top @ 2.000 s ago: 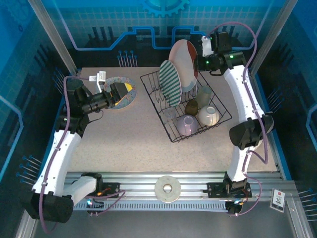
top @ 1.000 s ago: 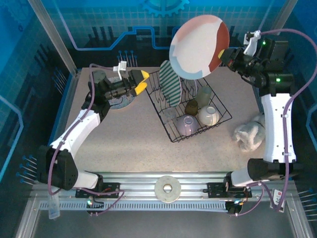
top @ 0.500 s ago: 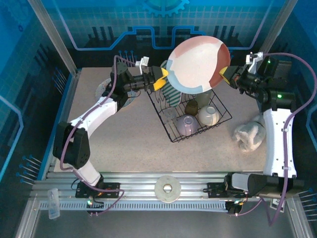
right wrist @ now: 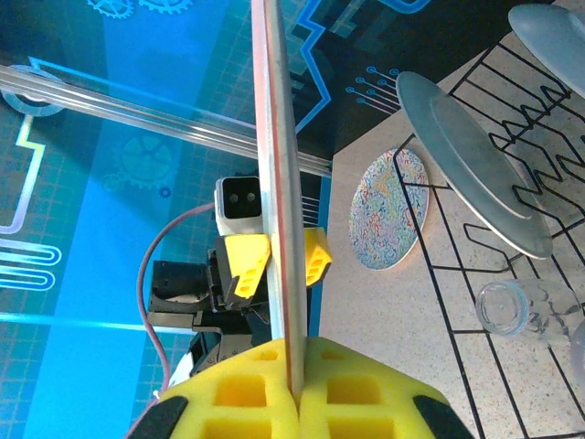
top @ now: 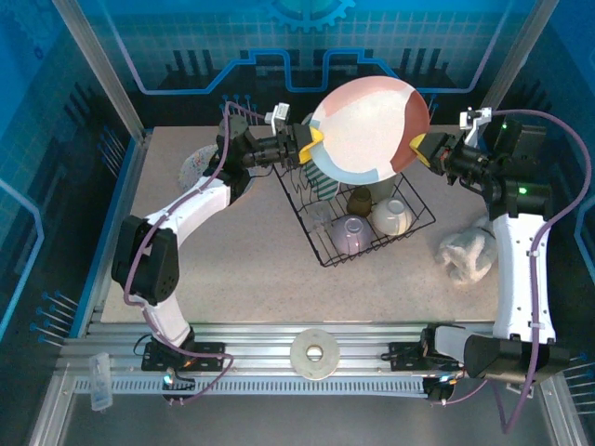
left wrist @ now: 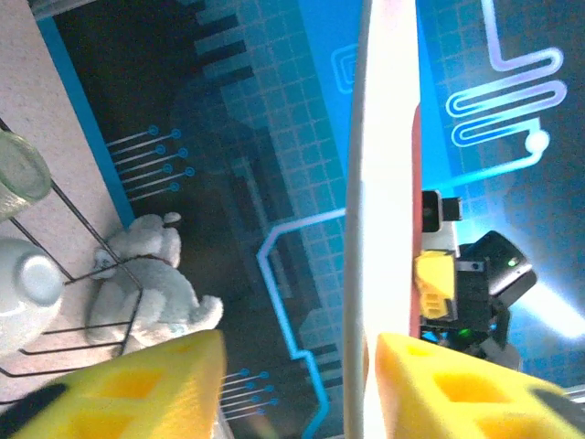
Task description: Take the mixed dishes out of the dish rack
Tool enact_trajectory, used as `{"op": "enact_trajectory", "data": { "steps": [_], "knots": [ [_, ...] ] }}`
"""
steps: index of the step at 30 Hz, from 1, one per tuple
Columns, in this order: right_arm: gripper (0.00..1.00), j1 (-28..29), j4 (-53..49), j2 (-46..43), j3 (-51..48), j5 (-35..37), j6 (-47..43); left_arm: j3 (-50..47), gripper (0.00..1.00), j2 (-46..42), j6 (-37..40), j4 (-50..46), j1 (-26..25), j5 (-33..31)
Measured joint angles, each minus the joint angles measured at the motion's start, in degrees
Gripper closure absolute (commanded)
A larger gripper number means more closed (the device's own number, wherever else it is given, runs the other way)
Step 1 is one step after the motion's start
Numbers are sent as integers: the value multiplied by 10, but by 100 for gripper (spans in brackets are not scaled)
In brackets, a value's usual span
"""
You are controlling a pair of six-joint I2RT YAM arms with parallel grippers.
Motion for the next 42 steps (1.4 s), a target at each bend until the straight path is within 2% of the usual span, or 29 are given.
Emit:
{"op": "enact_trajectory", "data": {
  "steps": [4,7,14,15,17,20,21,29,42],
  "knots": [
    [100,0,1,0,-4,0,0,1,80,1,-8,8,0,5],
    [100,-1,4,0,-13,4,0,1,99,1,-16,8,0,6],
    [100,-5,9,1,-29,4,-1,2,100,0,-27,-7,1,6],
    [94,-5,10,1,-29,4,0,2,100,-1,-27,-10,1,4],
    [63,-5,13,2,-30,4,1,2,100,-3,-27,-13,1,1],
    [8,-3,36,3,-33,-3,7,2,100,-7,-27,-15,0,-8],
    [0,-3,45,3,-33,-5,11,2,100,-9,-26,-17,0,-12],
    [0,13,109,-4,-34,-4,15,-2,100,-29,-25,-26,21,-76],
    [0,19,119,-24,-49,-2,-1,-97,100,-122,-12,-9,163,-186]
  ]
}}
